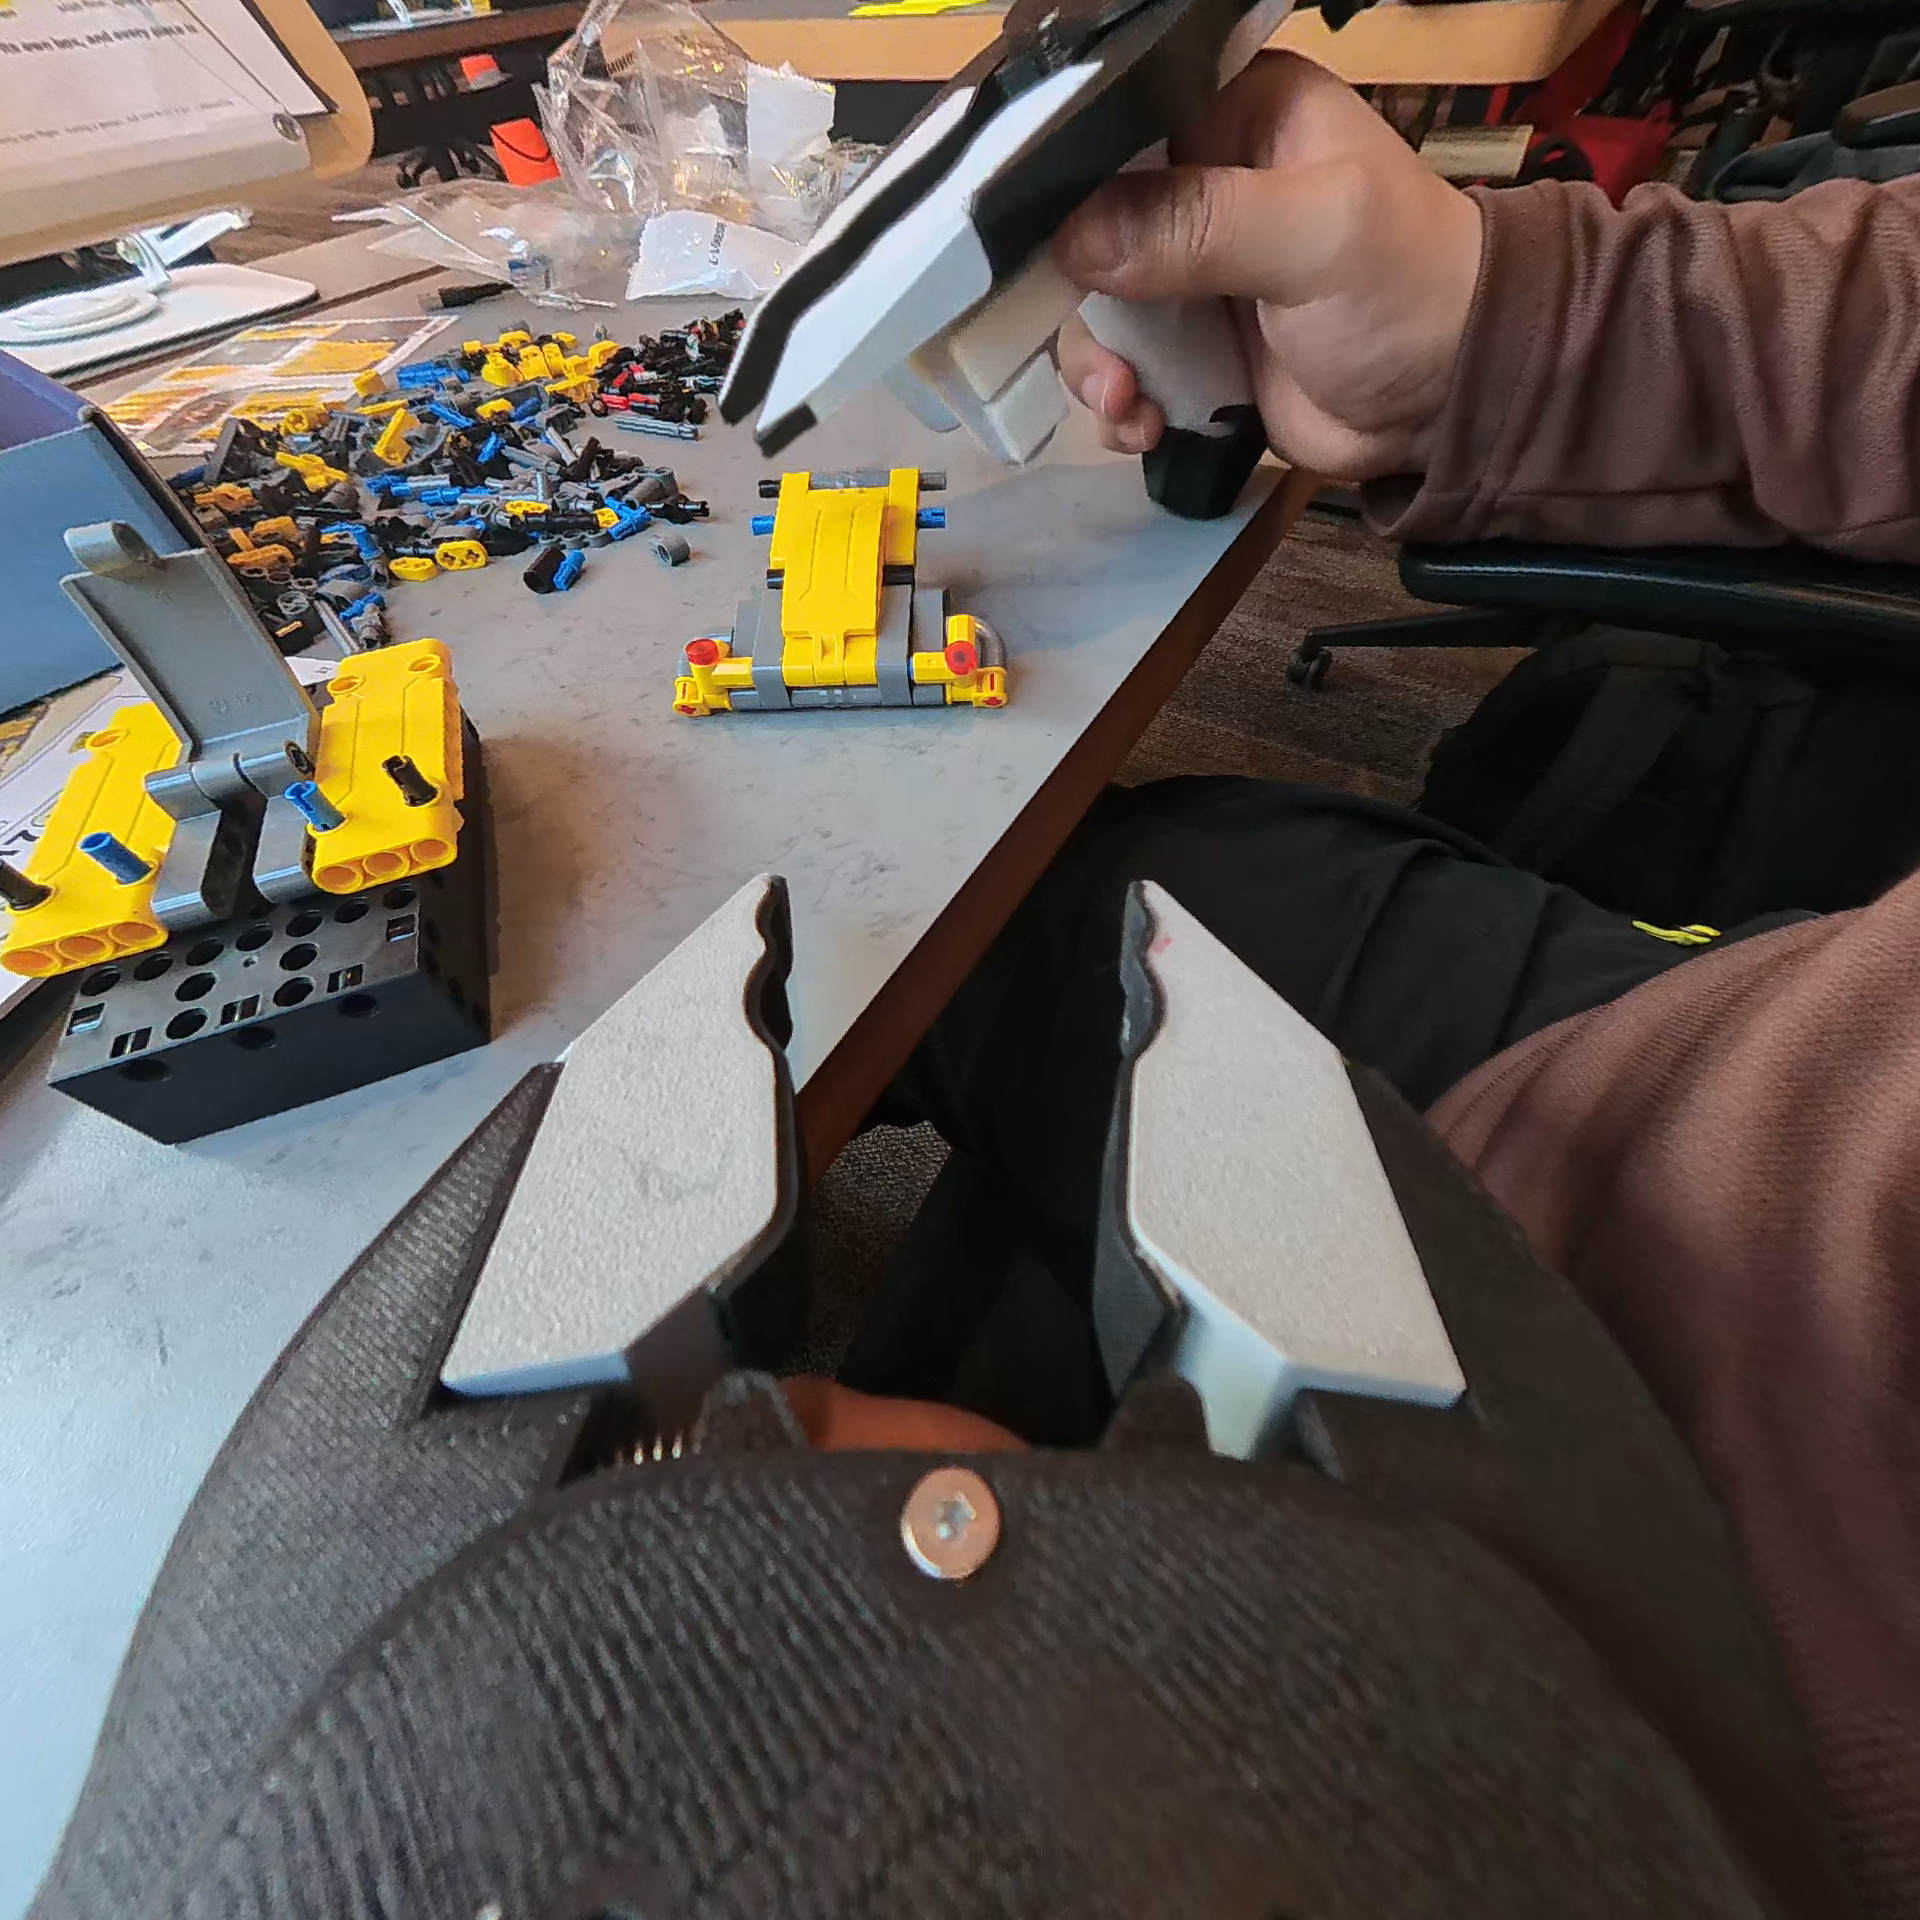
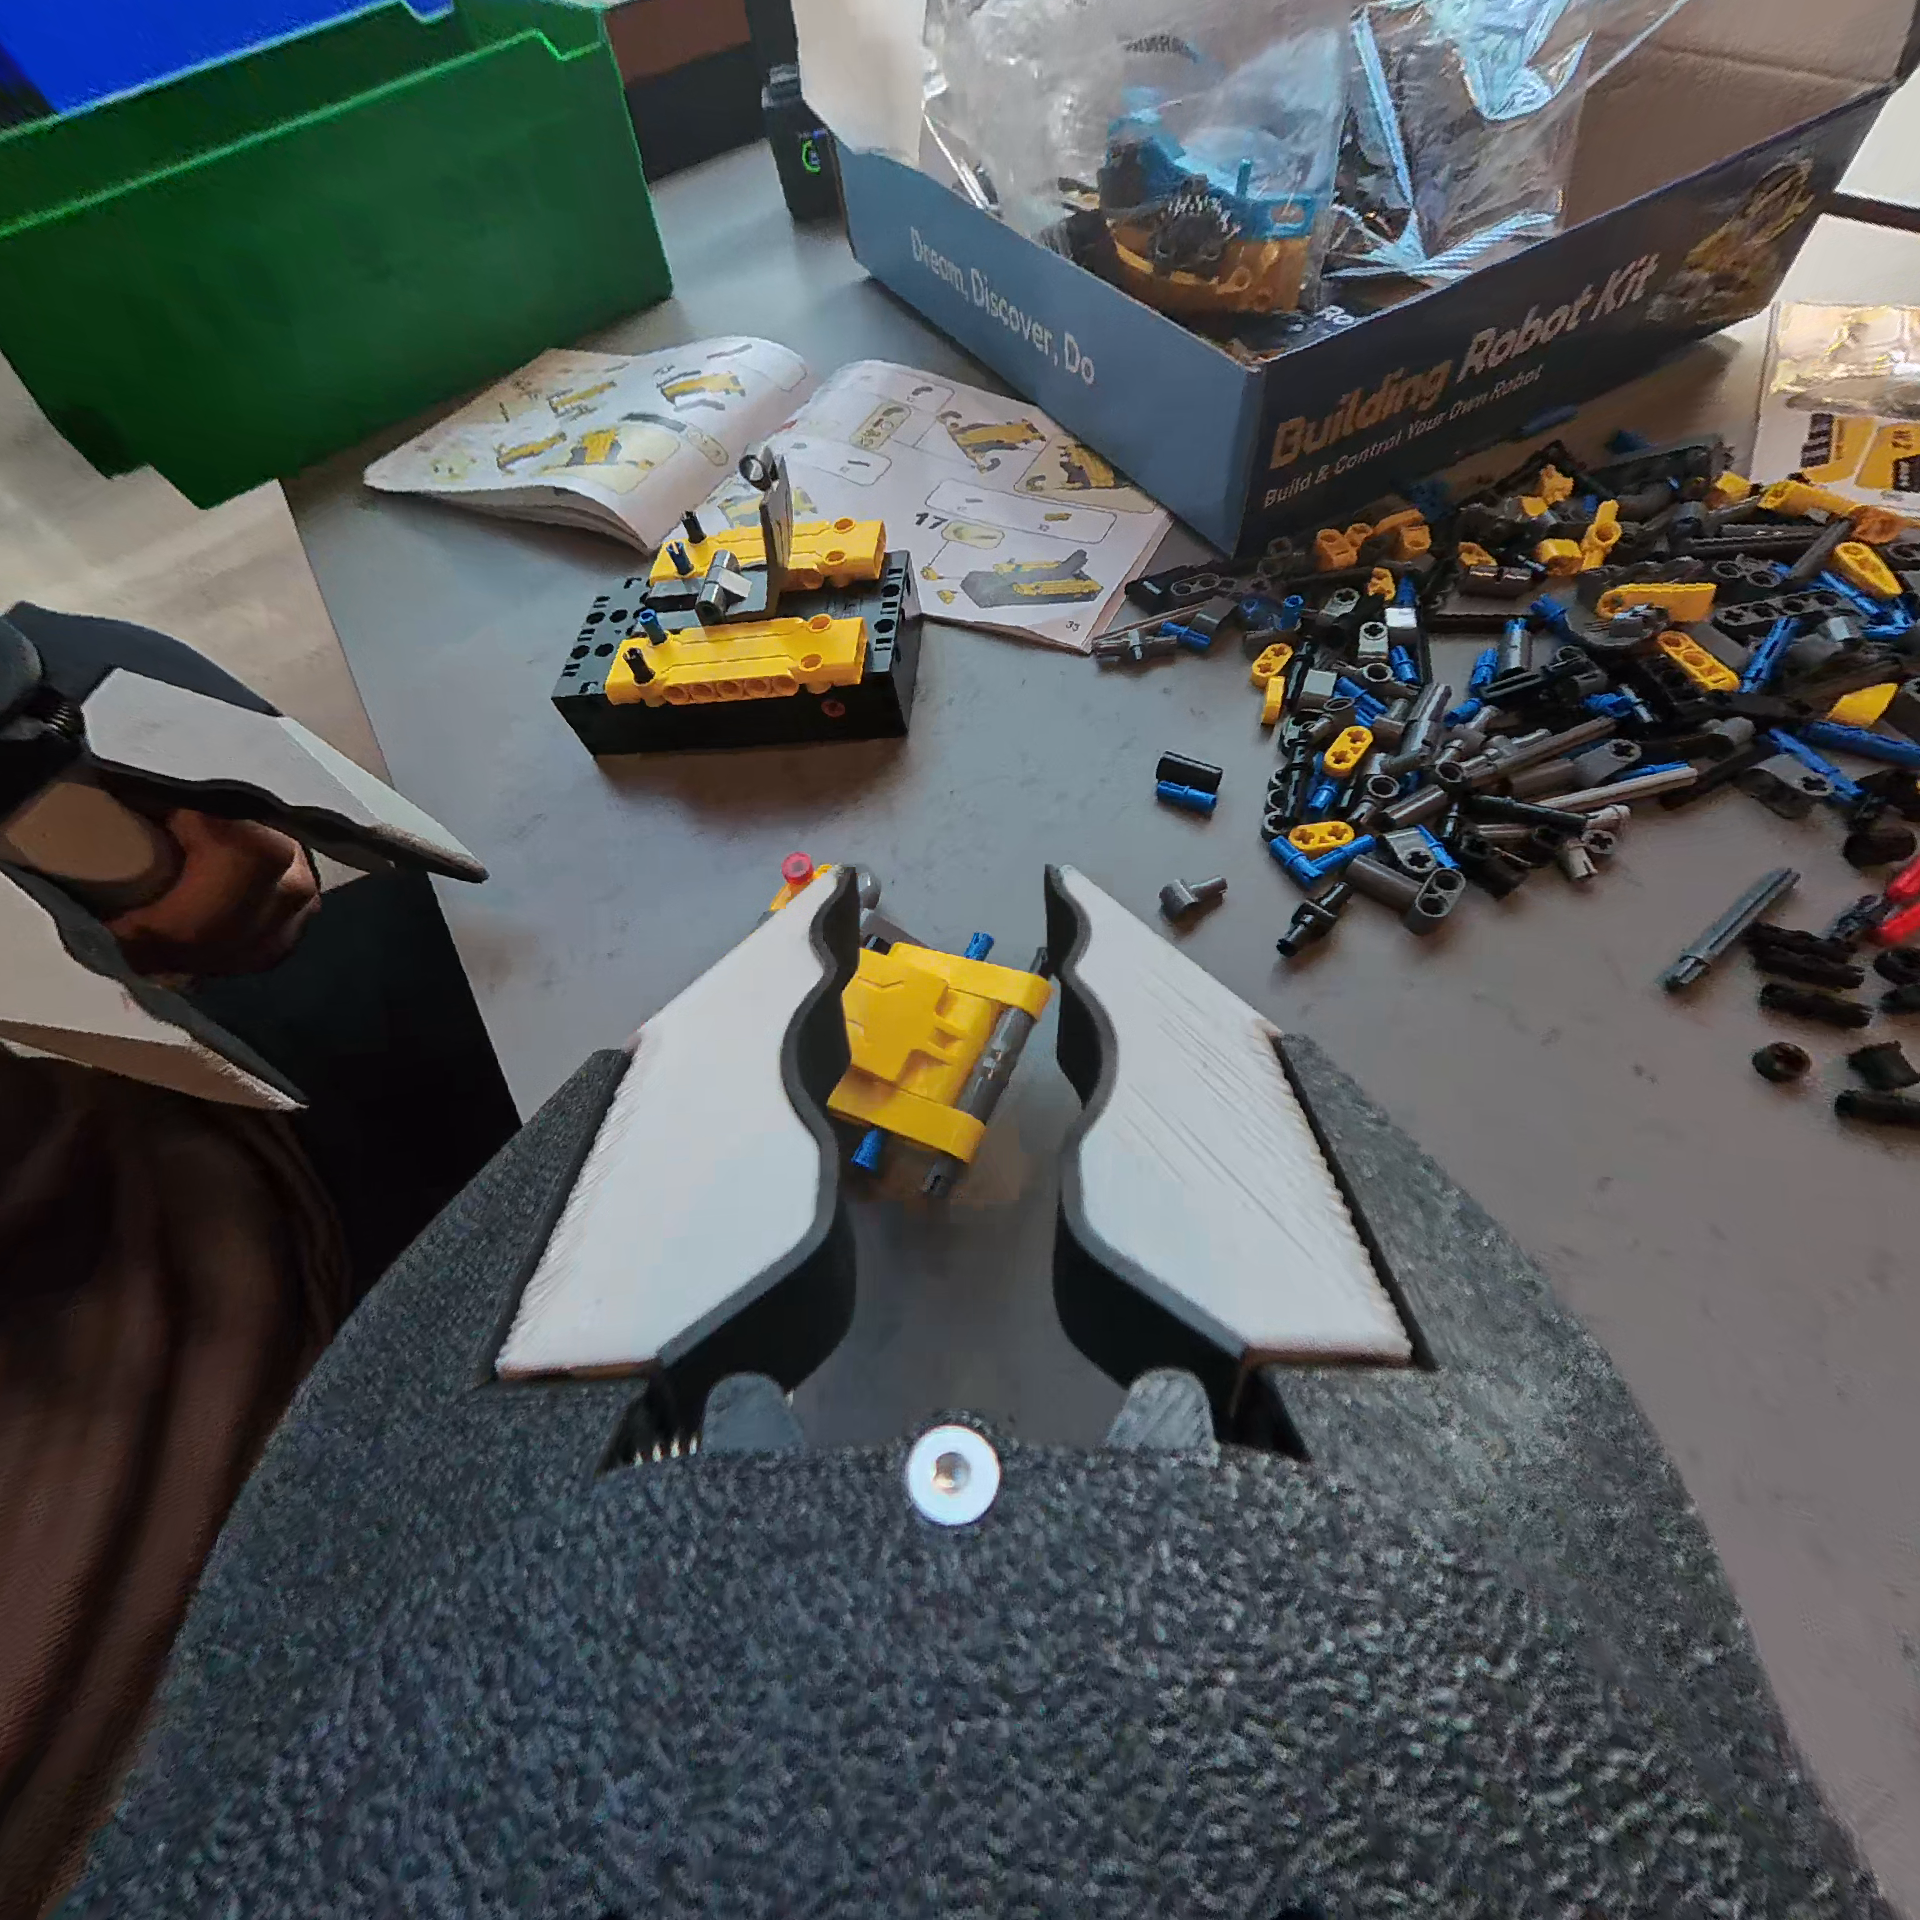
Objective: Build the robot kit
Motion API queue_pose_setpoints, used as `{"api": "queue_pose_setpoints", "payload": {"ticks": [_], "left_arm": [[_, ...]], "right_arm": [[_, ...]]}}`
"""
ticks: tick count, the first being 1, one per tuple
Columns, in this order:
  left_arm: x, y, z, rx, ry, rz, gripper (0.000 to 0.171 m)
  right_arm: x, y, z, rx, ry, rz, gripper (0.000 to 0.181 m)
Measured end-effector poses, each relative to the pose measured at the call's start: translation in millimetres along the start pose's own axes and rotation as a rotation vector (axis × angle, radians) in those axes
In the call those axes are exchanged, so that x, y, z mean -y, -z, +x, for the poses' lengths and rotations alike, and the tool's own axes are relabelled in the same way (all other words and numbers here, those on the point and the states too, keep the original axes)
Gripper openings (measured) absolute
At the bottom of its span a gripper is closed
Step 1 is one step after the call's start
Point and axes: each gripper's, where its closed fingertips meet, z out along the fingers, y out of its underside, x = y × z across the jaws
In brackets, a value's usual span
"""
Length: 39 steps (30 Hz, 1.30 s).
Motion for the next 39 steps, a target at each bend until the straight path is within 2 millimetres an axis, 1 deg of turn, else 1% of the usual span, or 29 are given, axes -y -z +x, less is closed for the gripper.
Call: {"api": "queue_pose_setpoints", "payload": {"ticks": [4,11,21,22,23,24,26,29,31,34,38,39], "left_arm": [[-0.4,-0.4,0.0,0.001,-0.001,-0.002,0.062],[-1.2,-0.7,-0.2,0.004,-0.006,-0.005,0.062],[0.4,-0.5,-3.1,0.022,-0.007,0.005,0.062],[1.7,-0.4,-6.2,0.042,0.003,0.012,0.056],[3.4,-0.1,-11.7,0.077,0.017,0.021,0.045],[5.1,0.4,-17.6,0.114,0.028,0.03,0.04],[8.8,3.1,-32.4,0.204,0.049,0.052,0.04],[15.3,10.9,-50.5,0.295,0.087,0.091,0.04],[17.4,18.4,-64.8,0.371,0.101,0.106,0.037],[11.8,25.7,-84.1,0.452,0.14,0.087,0.029],[-0.4,32.8,-105.5,0.506,0.272,0.044,0.014],[-2.7,34.2,-108.9,0.505,0.301,0.033,0.014]], "right_arm": [[2.0,1.6,2.8,-0.003,-0.02,0.015,0.036],[-1.2,-1.2,1.3,-0.009,-0.001,-0.01,0.036],[0.2,-1.7,3.3,-0.021,0.002,-0.003,0.036],[0.7,-1.7,3.6,-0.023,0.002,-0.001,0.037],[1.3,-1.6,4.4,-0.028,0.001,0.003,0.038],[2.0,-1.4,5.8,-0.037,0.0,0.008,0.041],[3.2,-1.1,7.0,-0.045,0.0,0.015,0.044],[3.6,-1.2,6.9,-0.042,-0.002,0.016,0.045],[3.4,-1.5,6.7,-0.041,-0.001,0.015,0.045],[3.6,-1.7,6.8,-0.042,0.0,0.015,0.045],[3.4,-2.3,7.0,-0.048,0.007,0.012,0.045],[3.2,-2.7,6.9,-0.049,0.009,0.009,0.045]]}}
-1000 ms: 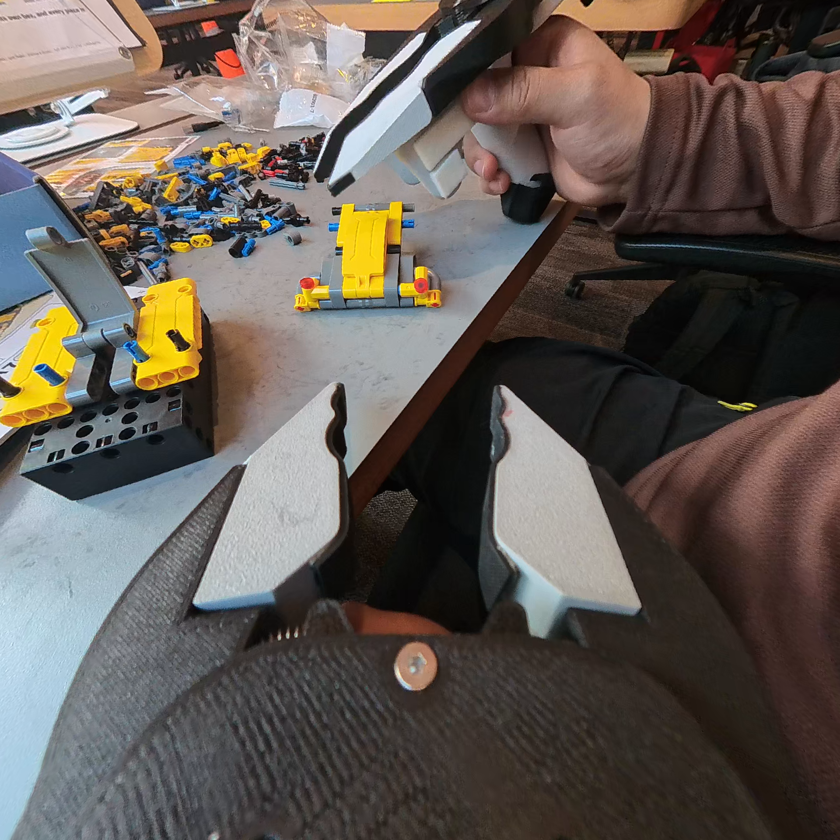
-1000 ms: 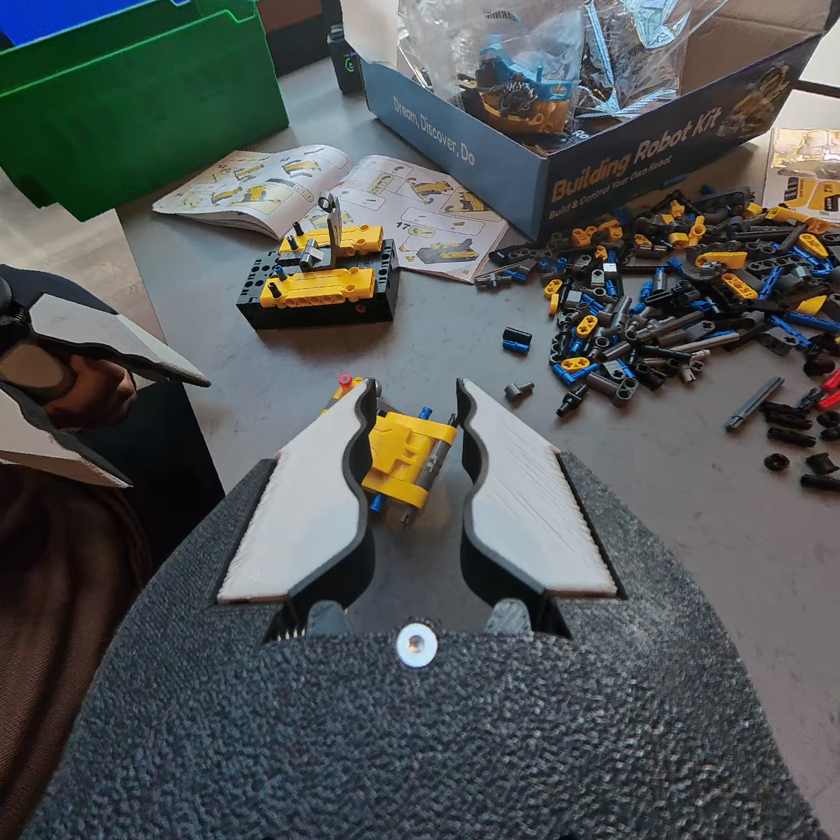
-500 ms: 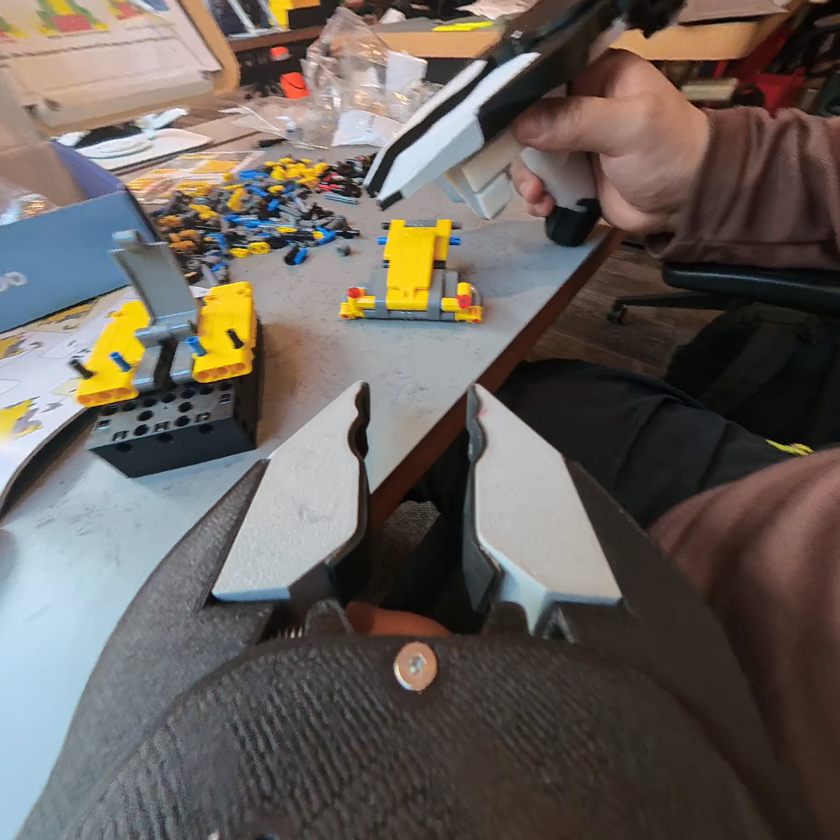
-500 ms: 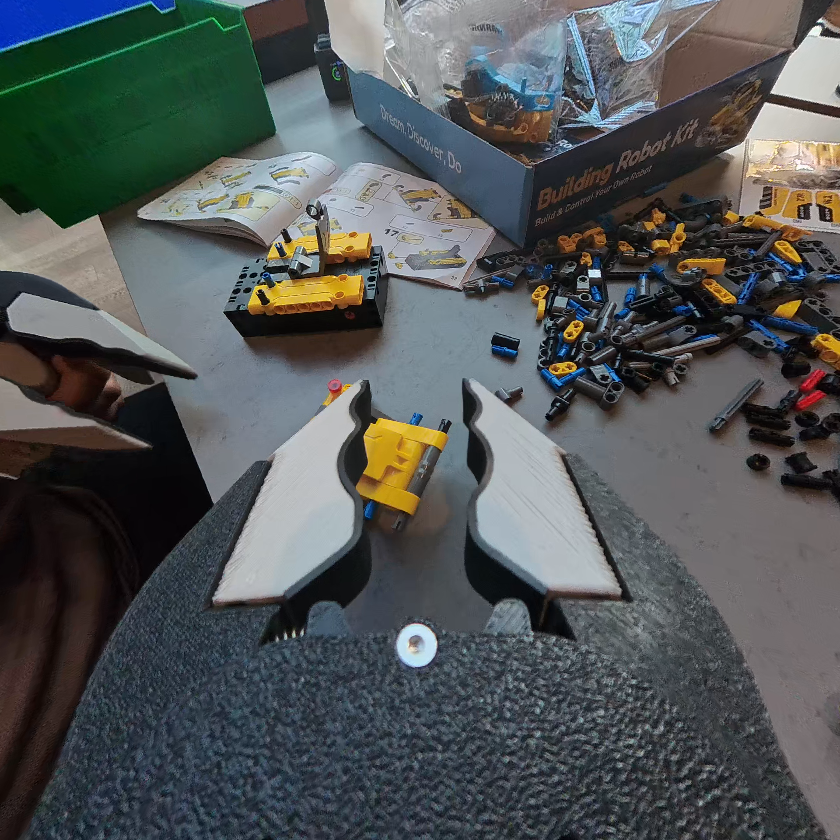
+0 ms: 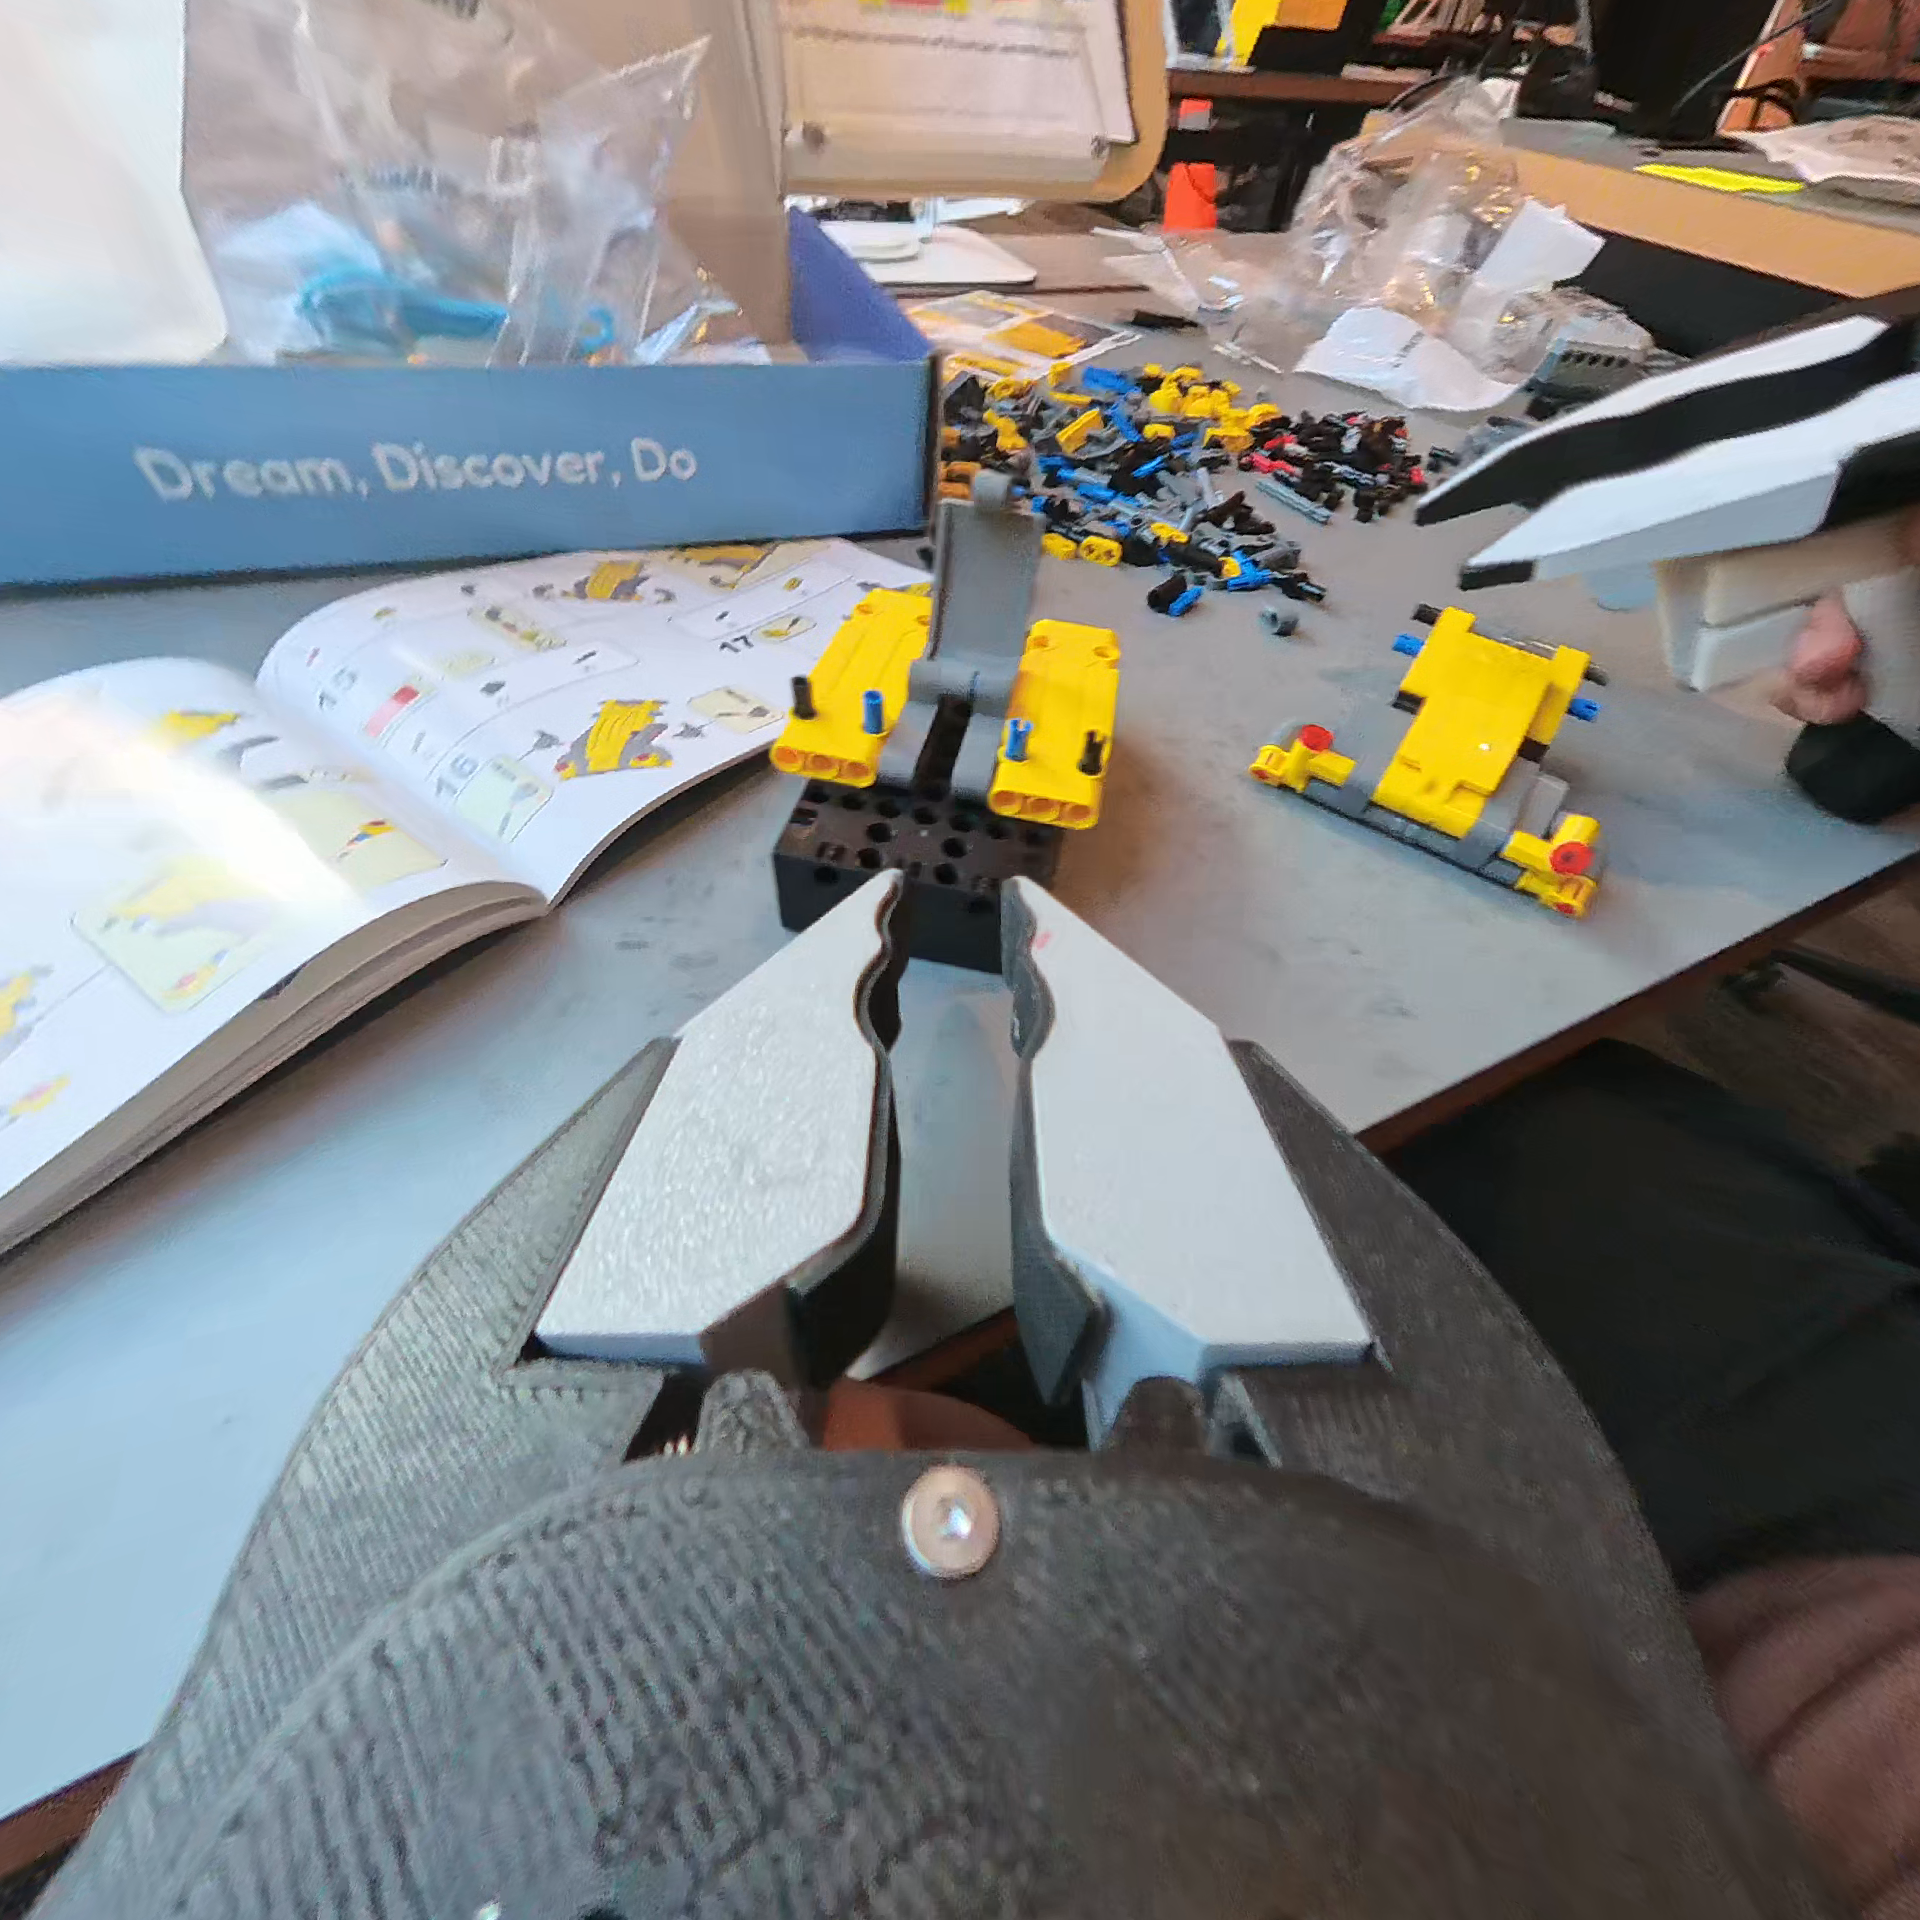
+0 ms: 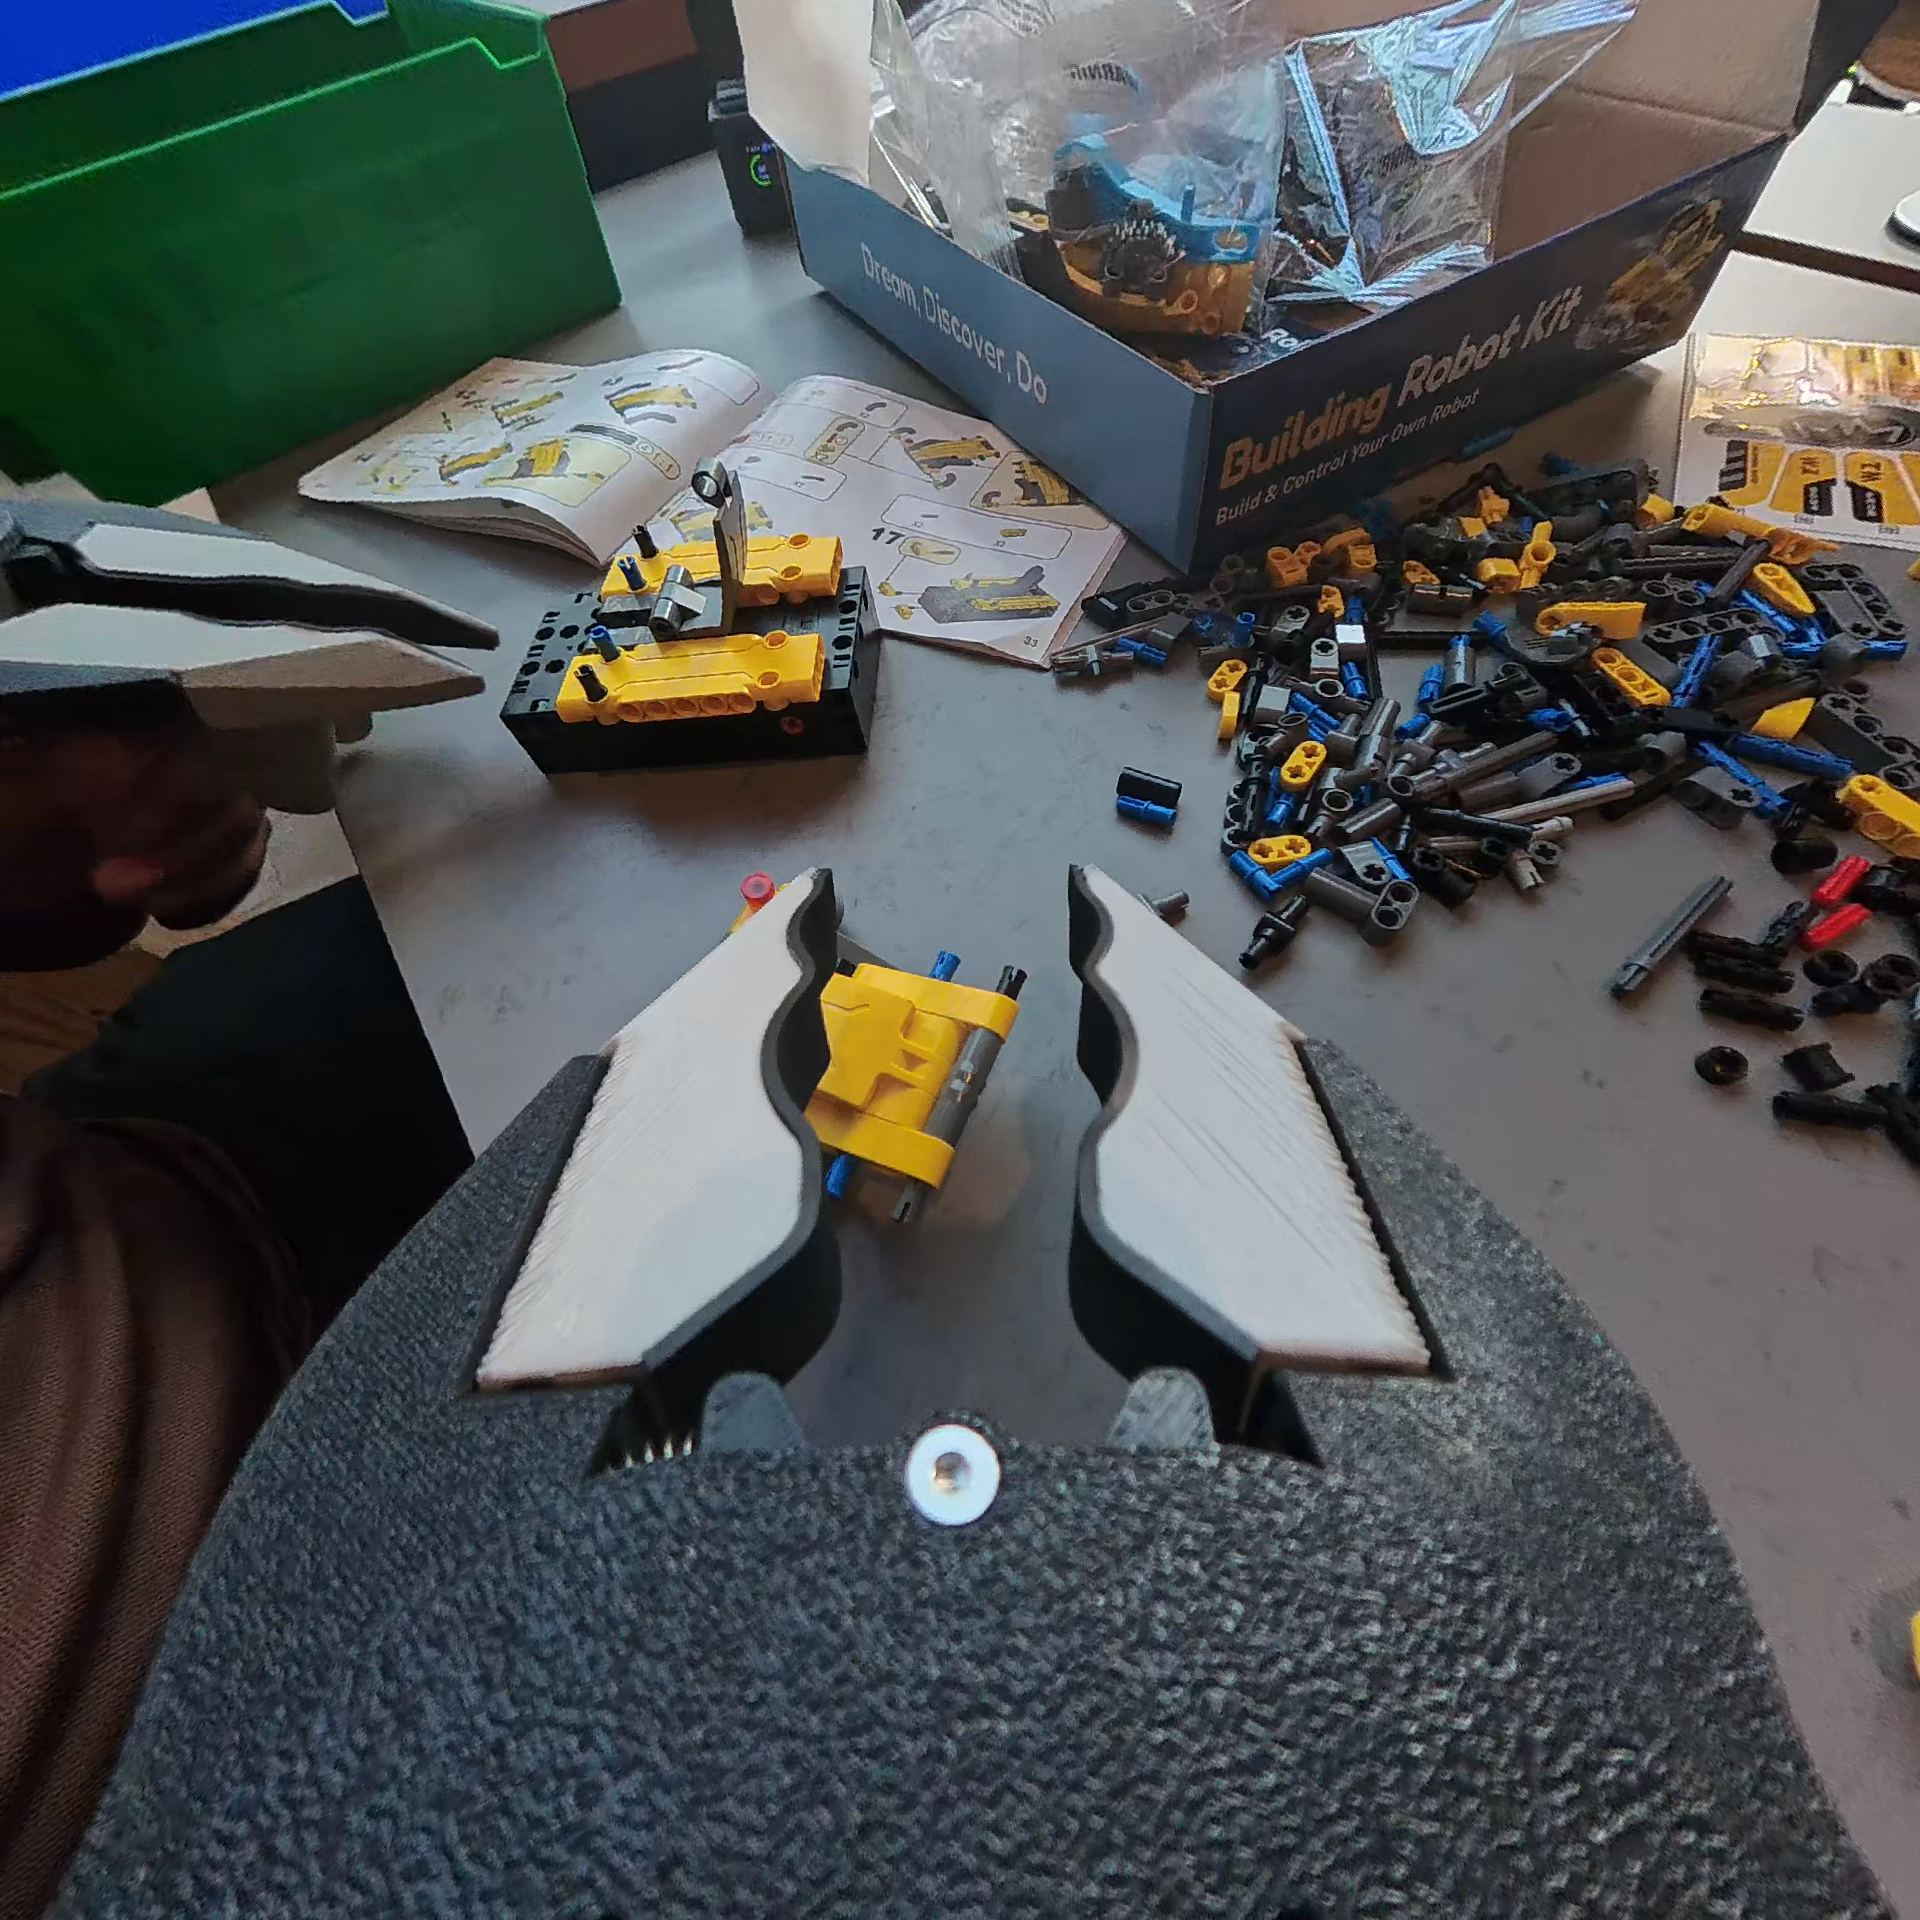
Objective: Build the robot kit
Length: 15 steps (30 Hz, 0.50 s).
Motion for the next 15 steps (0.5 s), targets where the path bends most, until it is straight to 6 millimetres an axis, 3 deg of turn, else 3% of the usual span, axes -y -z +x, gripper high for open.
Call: {"api": "queue_pose_setpoints", "payload": {"ticks": [3,7,8,11,15], "left_arm": [[0.4,-2.4,-10.6,0.011,0.026,-0.022,0.016],[4.0,-5.1,-3.9,-0.078,0.019,-0.062,0.062],[5.4,-5.8,-4.2,-0.085,-0.003,-0.068,0.067],[4.4,-11.3,-5.1,-0.104,-0.091,-0.116,0.076],[-15.9,-21.0,-4.4,-0.118,-0.155,-0.256,0.074]], "right_arm": [[-0.4,-0.7,-0.5,-0.001,0.006,-0.004,0.045],[0.8,-0.8,-0.4,0.001,0.003,0.002,0.045],[1.1,-0.7,-0.5,0.002,0.002,0.004,0.045],[1.5,-0.8,-0.5,0.002,0.002,0.007,0.045],[2.2,-1.2,-0.8,0.0,0.005,0.01,0.045]]}}
